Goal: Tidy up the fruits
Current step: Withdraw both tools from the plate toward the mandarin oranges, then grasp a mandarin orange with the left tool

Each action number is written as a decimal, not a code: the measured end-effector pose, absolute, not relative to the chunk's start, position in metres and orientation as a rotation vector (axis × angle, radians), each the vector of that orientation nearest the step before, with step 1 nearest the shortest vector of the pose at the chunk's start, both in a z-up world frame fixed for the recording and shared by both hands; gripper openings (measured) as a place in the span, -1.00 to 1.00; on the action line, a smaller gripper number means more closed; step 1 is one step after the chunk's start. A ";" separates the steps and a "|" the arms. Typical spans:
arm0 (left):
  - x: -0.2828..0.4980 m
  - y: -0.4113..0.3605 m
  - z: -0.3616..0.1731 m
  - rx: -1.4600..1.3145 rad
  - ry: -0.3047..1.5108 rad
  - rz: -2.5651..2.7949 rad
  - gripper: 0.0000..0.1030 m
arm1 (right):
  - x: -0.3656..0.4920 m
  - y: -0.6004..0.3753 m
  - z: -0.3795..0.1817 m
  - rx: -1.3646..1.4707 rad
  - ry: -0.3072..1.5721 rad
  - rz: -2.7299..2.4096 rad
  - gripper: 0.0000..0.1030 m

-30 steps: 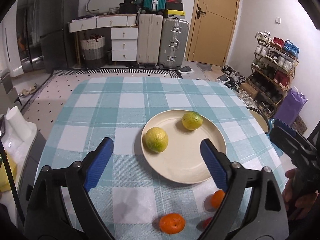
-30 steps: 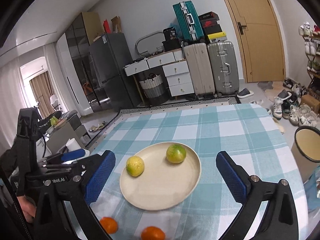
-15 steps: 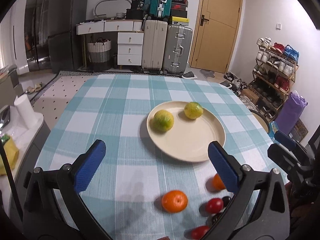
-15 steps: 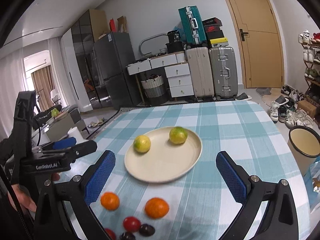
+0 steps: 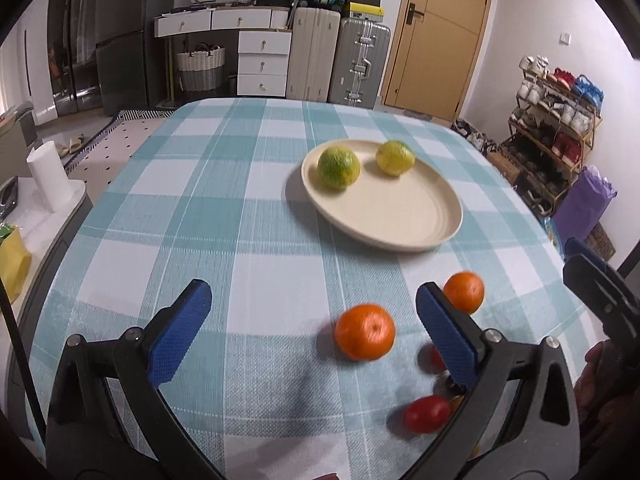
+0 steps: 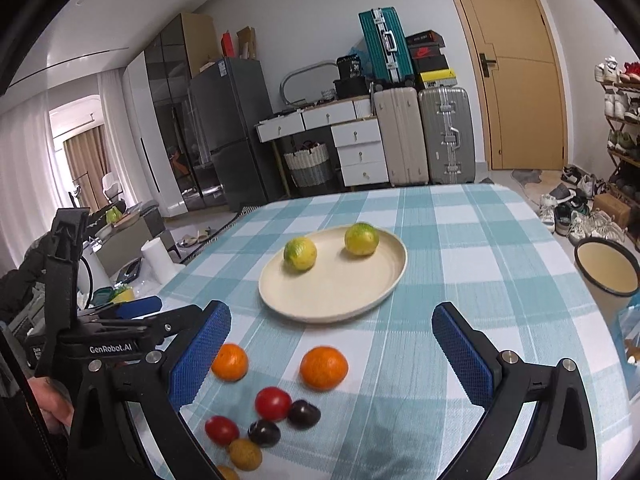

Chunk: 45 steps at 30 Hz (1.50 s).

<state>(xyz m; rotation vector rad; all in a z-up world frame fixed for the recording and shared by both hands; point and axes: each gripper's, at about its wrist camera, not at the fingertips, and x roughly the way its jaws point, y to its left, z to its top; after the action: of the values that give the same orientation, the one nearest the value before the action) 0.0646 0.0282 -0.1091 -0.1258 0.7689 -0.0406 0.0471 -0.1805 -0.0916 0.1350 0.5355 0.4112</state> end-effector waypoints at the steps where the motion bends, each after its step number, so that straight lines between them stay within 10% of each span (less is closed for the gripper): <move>1: 0.065 0.027 -0.113 -0.119 0.780 -0.040 0.98 | 0.046 -0.180 -0.094 0.134 0.541 0.412 1.00; 27: 0.089 0.025 -0.156 -0.133 0.878 -0.127 0.83 | 0.056 -0.169 -0.122 0.132 0.636 0.417 1.00; 38: 0.090 0.025 -0.157 -0.248 0.897 -0.304 -0.30 | 0.057 -0.169 -0.126 0.143 0.655 0.418 1.00; 45: 0.086 0.028 -0.153 -0.263 0.903 -0.291 -0.31 | 0.058 -0.168 -0.128 0.144 0.666 0.421 1.00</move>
<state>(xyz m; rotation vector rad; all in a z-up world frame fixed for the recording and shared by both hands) 0.0864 0.0282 -0.1531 -0.2628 0.9031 -0.2914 0.0580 -0.1684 -0.1276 0.1435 0.6657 0.4213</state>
